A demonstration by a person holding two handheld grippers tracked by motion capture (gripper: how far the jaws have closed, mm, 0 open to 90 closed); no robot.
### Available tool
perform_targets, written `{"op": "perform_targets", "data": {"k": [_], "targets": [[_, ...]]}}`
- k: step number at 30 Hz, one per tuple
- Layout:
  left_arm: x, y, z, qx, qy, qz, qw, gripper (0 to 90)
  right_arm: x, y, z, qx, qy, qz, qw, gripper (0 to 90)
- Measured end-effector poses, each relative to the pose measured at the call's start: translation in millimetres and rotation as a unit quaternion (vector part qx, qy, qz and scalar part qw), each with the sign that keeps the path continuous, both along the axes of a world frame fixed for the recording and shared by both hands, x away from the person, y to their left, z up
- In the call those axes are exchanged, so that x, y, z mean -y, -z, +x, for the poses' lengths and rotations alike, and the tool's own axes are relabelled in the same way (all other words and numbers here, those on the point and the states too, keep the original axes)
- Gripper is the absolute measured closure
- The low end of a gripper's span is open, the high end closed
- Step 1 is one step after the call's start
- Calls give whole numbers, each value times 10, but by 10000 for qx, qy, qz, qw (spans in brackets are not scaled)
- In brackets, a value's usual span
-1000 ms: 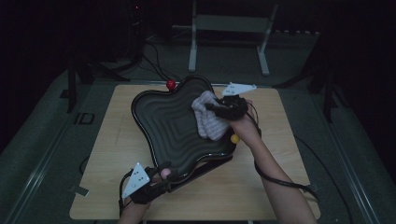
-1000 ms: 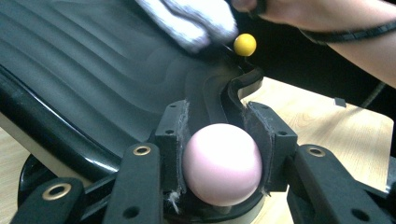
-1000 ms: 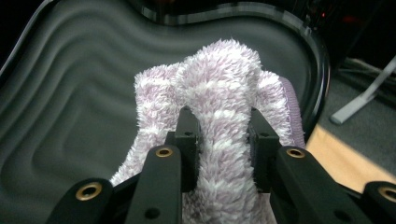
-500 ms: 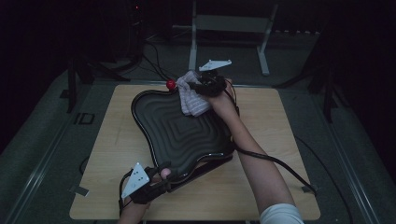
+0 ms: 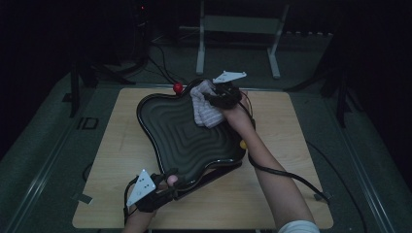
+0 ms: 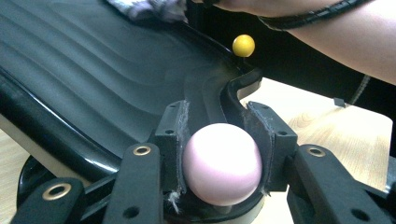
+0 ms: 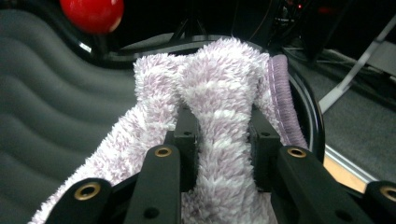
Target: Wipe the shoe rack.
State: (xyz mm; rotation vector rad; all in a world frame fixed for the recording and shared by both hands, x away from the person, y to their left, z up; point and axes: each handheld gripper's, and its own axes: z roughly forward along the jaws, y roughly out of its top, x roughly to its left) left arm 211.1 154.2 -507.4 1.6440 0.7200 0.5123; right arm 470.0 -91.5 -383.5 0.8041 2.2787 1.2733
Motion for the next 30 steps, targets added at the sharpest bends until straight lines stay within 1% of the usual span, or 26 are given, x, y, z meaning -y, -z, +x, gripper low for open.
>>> {"op": "perform_targets", "data": {"k": [1, 2, 4, 5, 7, 9, 13, 15, 19, 21, 24, 26, 28, 30], "targets": [[-3, 2, 2, 4, 11, -6, 10000, 600, 19, 14, -25, -22, 31, -5, 10000, 710], [-3, 2, 3, 1, 10, -7, 10000, 599, 54, 45, -81, -12, 45, -62, 10000, 710], [1, 0, 1, -6, 3, -16, 10000, 599, 103, 83, -132, -44, 40, -40, 10000, 710], [0, 1, 1, -1, 5, -7, 10000, 599, 124, 100, -160, -36, 30, -70, 10000, 710], [1, 0, 0, 0, -4, 5, 10000, 599, 170, 139, -216, -78, 29, -31, 10000, 710], [2, 0, -1, 2, -9, 6, 10000, 599, 204, 175, -284, -40, 11, -116, 9999, 710], [1, -1, 0, -1, -15, 11, 10000, 599, 292, 248, -388, -63, -37, -125, 9999, 710], [4, -1, -3, -12, -20, 10, 10000, 599, 338, 278, -442, -148, -44, -108, 9998, 710], [5, -1, -2, -12, -18, -6, 10000, 599, 392, 324, -564, -223, -46, -250, 9994, 708], [4, -1, -3, -8, -20, 8, 10000, 599, 425, 346, -614, -342, -37, -235, 9991, 708], [7, 0, -4, -5, -26, -3, 10000, 599, 467, 392, -694, -362, -20, -225, 9991, 708], [8, 1, -4, -5, -28, -12, 10000, 599, 478, 419, -761, -293, 20, -293, 9991, 708], [6, 1, -4, -3, -26, 3, 10000, 599, 482, 451, -816, -221, 42, -294, 9993, 709], [9, 1, -6, -7, -35, -6, 10000, 599, 491, 466, -842, -245, 39, -260, 9994, 709]]}}
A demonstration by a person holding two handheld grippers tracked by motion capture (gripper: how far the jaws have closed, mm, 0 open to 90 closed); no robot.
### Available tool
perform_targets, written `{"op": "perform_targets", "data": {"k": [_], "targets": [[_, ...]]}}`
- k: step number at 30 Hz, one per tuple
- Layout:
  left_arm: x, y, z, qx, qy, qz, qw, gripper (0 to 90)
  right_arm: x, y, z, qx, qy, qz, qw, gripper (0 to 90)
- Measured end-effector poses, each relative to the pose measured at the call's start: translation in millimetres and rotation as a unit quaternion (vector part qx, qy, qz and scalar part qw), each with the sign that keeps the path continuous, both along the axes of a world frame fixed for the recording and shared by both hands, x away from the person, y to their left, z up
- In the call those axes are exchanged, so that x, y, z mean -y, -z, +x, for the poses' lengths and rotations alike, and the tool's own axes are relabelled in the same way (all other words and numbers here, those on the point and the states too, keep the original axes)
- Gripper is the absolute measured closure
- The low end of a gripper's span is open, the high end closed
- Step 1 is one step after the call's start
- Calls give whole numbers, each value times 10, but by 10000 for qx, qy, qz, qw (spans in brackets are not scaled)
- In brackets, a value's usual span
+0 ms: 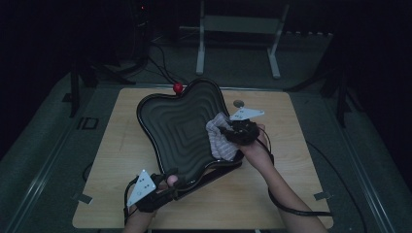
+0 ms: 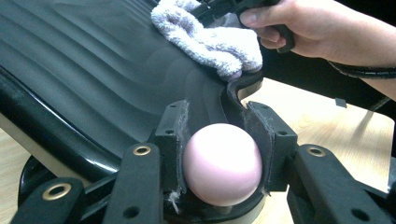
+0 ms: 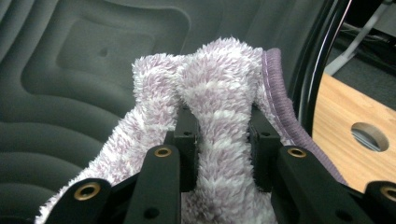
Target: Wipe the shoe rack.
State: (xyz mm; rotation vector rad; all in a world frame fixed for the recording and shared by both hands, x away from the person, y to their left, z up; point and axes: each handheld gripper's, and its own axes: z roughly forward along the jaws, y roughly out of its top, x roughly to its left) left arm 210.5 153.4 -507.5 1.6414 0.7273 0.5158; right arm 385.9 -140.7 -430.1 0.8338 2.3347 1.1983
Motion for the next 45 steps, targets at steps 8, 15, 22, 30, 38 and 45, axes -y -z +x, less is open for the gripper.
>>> {"op": "perform_targets", "data": {"k": [8, 15, 22, 30, 38, 45], "targets": [[-6, 3, 0, 3, 6, -6, 10000, 599, -37, 44, -120, 10, 27, 22, 10000, 714], [-4, 4, -1, 8, -2, -2, 10000, 599, -72, 121, -247, 6, -183, 141, 9997, 715], [-3, 4, -3, -1, -13, -10, 10000, 599, -16, 230, -391, -74, -280, 463, 9985, 717], [-11, 2, 4, -9, 26, -10, 10000, 599, -35, 276, -489, -38, -274, 624, 9977, 713], [-15, 5, 5, 9, 41, -13, 10000, 599, -94, 73, -348, -4, -371, 753, 9965, 713], [-17, 6, 4, 13, 45, -8, 10000, 599, -190, -385, -32, 284, -223, 975, 9946, 712]]}}
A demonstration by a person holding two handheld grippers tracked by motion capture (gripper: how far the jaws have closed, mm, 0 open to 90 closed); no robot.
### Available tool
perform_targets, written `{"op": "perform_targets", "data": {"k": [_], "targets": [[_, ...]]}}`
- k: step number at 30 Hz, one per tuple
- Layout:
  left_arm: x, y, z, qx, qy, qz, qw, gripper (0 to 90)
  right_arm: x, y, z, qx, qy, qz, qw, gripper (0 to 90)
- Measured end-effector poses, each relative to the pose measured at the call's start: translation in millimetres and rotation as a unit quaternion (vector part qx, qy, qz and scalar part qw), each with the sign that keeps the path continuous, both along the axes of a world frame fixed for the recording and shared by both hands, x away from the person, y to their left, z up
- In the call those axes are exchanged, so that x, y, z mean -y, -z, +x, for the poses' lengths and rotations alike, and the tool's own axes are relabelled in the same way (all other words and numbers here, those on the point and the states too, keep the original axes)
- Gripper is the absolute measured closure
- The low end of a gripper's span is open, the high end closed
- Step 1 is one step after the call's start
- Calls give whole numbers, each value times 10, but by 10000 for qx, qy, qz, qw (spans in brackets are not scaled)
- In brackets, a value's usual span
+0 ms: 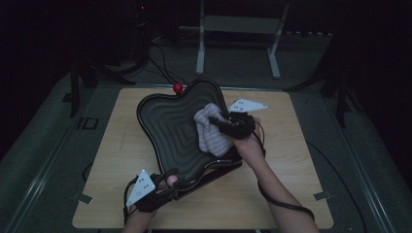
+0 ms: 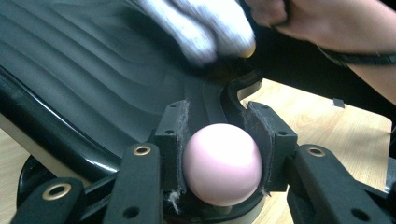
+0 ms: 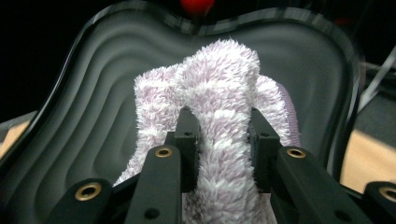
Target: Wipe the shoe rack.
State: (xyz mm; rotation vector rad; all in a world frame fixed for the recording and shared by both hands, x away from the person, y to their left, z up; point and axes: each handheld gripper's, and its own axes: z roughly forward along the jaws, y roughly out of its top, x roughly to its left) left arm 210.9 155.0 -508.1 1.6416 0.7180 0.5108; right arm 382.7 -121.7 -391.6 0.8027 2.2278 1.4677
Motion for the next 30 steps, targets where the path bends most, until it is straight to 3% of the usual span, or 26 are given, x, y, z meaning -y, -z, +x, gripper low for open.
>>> {"op": "perform_targets", "data": {"k": [6, 12, 16, 22, 23, 30], "targets": [[-2, 3, 2, 13, 8, -18, 10000, 599, -161, -311, 284, 155, 143, 44, 9998, 709], [-4, 0, 2, 4, 16, -2, 10000, 599, -396, -445, 549, 155, 184, -108, 9997, 708], [-3, -3, 2, -5, 13, 9, 10000, 599, -509, -431, 673, 56, 238, -194, 9995, 705], [-2, -2, 3, 3, 10, 7, 10000, 600, -659, -276, 858, -118, 400, -492, 9979, 699], [-2, -2, 4, 11, 18, 16, 10000, 600, -650, -192, 898, -183, 353, -422, 9983, 699], [5, -3, 1, 9, -9, 12, 10000, 599, -558, -123, 823, -108, 359, -474, 9982, 701]]}}
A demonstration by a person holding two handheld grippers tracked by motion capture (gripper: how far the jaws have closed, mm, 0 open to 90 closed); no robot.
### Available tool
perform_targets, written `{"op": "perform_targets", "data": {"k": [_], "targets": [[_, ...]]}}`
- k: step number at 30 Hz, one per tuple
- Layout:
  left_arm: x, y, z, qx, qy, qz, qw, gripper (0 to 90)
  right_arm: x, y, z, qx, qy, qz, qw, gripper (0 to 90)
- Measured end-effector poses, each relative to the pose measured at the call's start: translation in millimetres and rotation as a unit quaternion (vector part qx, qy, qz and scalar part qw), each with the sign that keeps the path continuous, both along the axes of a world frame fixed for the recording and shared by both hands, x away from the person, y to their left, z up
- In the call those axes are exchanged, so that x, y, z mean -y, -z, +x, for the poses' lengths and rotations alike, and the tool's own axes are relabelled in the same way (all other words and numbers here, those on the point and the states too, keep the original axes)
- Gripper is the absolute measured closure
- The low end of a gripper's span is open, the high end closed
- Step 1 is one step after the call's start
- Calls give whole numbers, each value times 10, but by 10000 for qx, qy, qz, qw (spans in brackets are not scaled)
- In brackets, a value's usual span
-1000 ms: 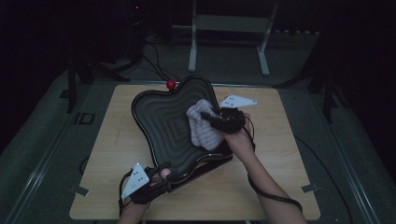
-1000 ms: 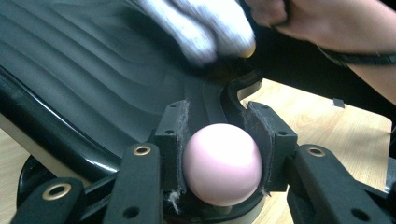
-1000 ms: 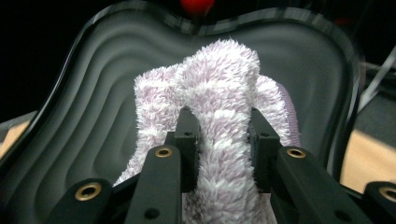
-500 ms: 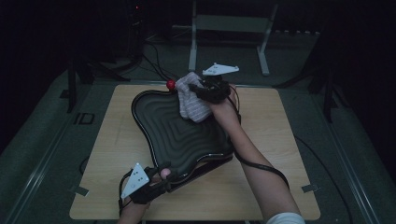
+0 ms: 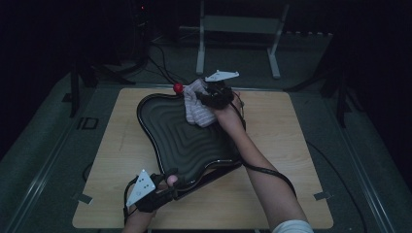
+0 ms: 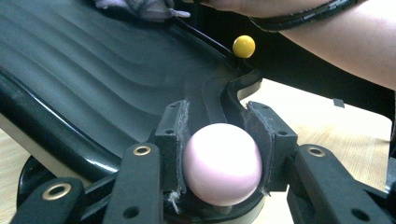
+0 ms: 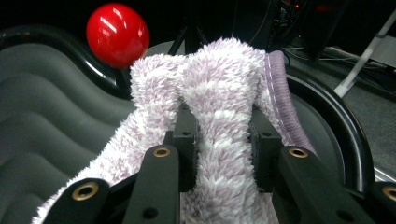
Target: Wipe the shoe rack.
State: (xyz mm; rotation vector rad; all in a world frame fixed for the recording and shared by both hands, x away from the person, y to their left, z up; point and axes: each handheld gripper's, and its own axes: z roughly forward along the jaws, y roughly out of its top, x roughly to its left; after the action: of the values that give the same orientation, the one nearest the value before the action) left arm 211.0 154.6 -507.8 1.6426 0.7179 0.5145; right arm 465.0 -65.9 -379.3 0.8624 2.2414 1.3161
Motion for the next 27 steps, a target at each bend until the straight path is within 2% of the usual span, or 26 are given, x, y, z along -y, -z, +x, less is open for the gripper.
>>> {"op": "perform_targets", "data": {"k": [10, 15, 24, 27], "targets": [[-1, 3, 0, 7, -2, -18, 10000, 599, 228, 147, -180, -119, 39, 1, 9999, 701], [-2, 2, 0, 6, -2, -8, 10000, 599, 312, 213, -304, -137, 72, -90, 9998, 701], [0, -2, -1, -5, -5, 22, 10000, 599, 462, 363, -551, -245, 111, -67, 9996, 700], [2, -2, -2, -7, -11, 12, 10000, 599, 487, 389, -633, -285, 104, -180, 9994, 700]]}}
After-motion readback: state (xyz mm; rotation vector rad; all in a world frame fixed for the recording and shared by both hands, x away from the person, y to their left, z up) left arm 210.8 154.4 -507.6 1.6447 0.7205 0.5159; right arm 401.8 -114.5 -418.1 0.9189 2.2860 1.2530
